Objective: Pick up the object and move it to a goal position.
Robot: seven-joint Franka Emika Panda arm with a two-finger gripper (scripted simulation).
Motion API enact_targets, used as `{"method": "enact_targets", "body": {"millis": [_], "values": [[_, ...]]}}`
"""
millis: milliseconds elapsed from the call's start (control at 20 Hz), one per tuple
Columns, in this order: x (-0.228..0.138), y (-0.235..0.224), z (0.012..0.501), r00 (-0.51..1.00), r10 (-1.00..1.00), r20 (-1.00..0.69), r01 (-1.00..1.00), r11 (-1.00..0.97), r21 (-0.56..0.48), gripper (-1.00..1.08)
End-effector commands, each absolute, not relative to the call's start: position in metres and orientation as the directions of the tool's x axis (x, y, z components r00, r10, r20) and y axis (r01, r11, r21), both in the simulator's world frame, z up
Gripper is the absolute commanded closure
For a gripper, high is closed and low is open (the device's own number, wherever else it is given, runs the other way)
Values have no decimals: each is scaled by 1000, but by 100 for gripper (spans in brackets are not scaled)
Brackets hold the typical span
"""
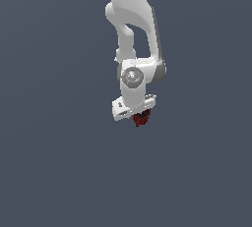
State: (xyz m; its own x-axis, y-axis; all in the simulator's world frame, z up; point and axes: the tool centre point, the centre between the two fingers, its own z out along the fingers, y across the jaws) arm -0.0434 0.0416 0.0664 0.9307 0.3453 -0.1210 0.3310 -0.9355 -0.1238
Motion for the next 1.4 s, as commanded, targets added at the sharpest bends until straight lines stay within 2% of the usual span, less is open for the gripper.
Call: {"method": "enact_targets", "body": {"millis": [0, 800, 1350], "values": [[-43, 42, 65, 931, 346, -120, 331, -935, -123, 108], [-44, 35, 75, 931, 346, -118, 332, -935, -123, 108], [-52, -16, 145, 931, 346, -118, 332, -935, -124, 108]]}}
